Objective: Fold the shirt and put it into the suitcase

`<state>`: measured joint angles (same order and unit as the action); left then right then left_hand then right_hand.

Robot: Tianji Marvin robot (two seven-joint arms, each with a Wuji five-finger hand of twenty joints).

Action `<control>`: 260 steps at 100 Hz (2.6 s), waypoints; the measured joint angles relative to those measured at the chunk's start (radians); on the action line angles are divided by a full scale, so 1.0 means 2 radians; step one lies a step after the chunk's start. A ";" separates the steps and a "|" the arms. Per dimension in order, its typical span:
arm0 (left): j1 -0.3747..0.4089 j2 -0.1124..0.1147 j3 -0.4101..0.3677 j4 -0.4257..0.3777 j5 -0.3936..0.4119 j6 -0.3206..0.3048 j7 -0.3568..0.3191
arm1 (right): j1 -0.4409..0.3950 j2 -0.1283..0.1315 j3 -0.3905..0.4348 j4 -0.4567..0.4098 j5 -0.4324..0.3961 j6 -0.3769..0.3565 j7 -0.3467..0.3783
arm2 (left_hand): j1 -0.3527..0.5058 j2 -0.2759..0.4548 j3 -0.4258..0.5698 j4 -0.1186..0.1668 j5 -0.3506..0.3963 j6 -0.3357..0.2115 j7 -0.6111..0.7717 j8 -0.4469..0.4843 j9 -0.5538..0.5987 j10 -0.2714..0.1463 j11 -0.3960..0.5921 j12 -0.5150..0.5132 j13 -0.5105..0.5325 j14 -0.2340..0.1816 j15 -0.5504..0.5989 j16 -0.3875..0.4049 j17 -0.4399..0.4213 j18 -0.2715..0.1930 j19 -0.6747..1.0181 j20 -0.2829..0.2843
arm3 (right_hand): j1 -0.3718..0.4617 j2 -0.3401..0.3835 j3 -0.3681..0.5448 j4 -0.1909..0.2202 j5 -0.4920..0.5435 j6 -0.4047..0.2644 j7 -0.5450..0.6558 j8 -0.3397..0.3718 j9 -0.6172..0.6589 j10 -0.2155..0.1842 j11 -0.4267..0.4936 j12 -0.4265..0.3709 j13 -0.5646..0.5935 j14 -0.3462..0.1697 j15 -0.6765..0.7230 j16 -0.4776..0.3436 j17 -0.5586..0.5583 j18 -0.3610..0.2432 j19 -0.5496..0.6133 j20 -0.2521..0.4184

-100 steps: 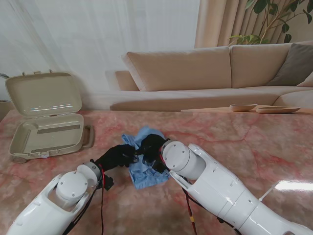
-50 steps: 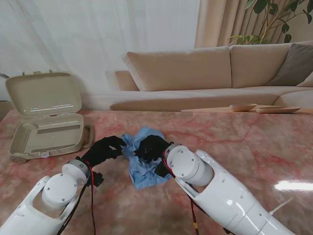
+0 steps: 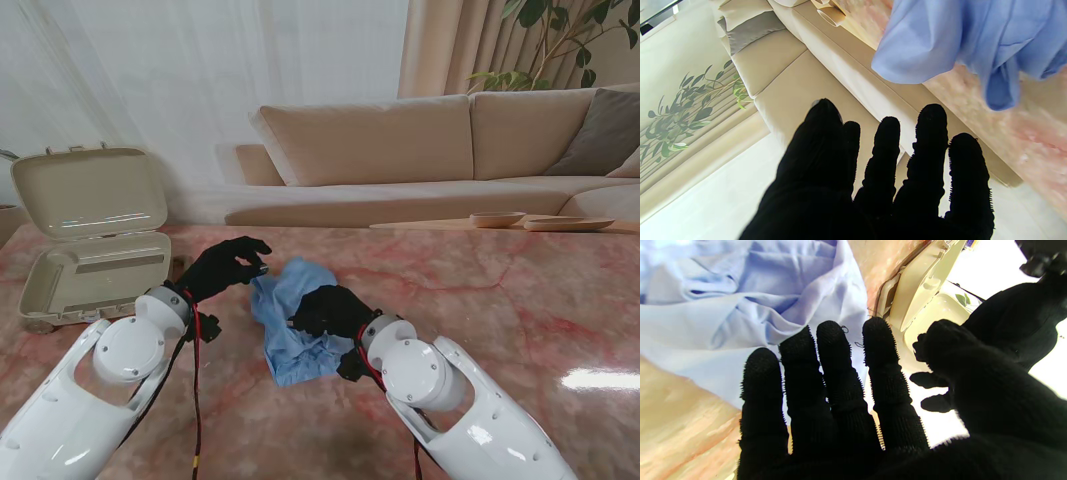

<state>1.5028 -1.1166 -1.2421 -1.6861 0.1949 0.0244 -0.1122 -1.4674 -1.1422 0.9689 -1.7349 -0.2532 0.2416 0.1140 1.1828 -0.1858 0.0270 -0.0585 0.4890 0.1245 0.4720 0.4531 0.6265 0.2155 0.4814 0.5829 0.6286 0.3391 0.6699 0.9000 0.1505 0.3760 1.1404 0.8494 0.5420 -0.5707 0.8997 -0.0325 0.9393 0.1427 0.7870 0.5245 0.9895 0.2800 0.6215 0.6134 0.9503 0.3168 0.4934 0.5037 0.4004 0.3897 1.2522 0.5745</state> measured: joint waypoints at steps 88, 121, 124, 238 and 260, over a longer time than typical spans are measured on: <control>-0.158 -0.007 0.122 0.143 0.008 -0.035 -0.043 | -0.051 0.011 0.006 -0.030 0.003 -0.046 -0.020 | -0.006 -0.001 0.000 -0.002 -0.026 -0.060 -0.071 -0.055 -0.095 0.012 -0.072 -0.060 -0.068 0.000 -0.043 -0.010 -0.024 0.000 0.007 0.054 | 0.000 0.008 -0.017 0.000 0.000 0.000 -0.012 0.013 0.000 0.001 -0.005 0.000 -0.009 -0.001 -0.001 -0.006 0.000 0.000 0.000 0.000; -0.175 -0.003 0.141 0.172 0.033 -0.043 -0.063 | -0.029 0.005 -0.014 -0.006 0.020 -0.047 -0.019 | -0.038 -0.065 0.136 -0.002 -0.004 -0.023 -0.019 -0.046 -0.078 0.012 -0.050 -0.060 -0.062 0.000 -0.043 -0.010 -0.009 -0.001 0.009 0.061 | 0.000 0.008 -0.017 0.000 0.008 0.000 -0.012 0.013 0.000 0.001 -0.005 0.000 -0.009 0.000 0.000 -0.006 0.000 0.000 0.000 0.000; -0.177 -0.003 0.143 0.175 0.035 -0.043 -0.063 | -0.028 0.005 -0.015 -0.005 0.020 -0.047 -0.019 | -0.038 -0.073 0.154 -0.002 -0.004 -0.022 -0.019 -0.046 -0.070 0.011 -0.049 -0.060 -0.062 0.000 -0.043 -0.010 -0.005 -0.001 0.012 0.061 | 0.000 0.008 -0.017 0.000 0.005 0.000 -0.012 0.014 0.000 0.001 -0.005 0.000 -0.009 0.000 0.000 -0.006 0.000 0.000 0.000 0.000; -0.238 -0.010 0.208 0.298 0.035 -0.036 -0.084 | 0.005 0.004 -0.054 0.060 0.049 -0.076 0.014 | 0.015 -0.124 0.291 -0.020 0.031 0.007 0.095 -0.010 0.018 0.006 -0.026 0.040 0.056 -0.011 -0.036 0.132 0.093 -0.031 0.078 0.067 | 0.000 0.012 -0.017 0.000 0.005 0.000 -0.013 0.014 -0.005 0.001 -0.006 -0.005 -0.013 -0.001 -0.012 -0.006 -0.012 -0.021 -0.024 -0.007; -0.241 -0.010 0.212 0.308 0.031 -0.038 -0.087 | 0.013 0.004 -0.057 0.075 0.051 -0.075 0.021 | 0.015 -0.124 0.290 -0.020 0.031 0.008 0.072 -0.016 0.018 0.006 -0.026 0.029 0.056 -0.017 -0.037 0.132 0.093 -0.036 0.074 0.067 | 0.000 0.013 -0.017 0.000 0.005 0.000 -0.013 0.014 -0.005 0.001 -0.006 -0.005 -0.014 -0.005 -0.013 -0.006 -0.013 -0.032 -0.025 -0.007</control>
<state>1.0210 -1.1360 -0.8191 -1.0701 0.2577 -0.0508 -0.2859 -1.4406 -1.1334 0.8546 -1.5846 -0.1520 0.0918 0.1557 1.2128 -0.4338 0.6069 -0.0993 0.5507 0.1399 0.6156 0.4215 0.6622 0.2284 0.4300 0.6405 0.7408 0.3053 0.5959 1.1645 0.3358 0.3044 1.2881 0.9837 0.5416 -0.5456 0.8651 -0.0325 0.9501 0.1427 0.7618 0.5529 0.9790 0.2824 0.6095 0.6029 0.9233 0.3062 0.4681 0.4923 0.3750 0.3258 1.2022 0.5600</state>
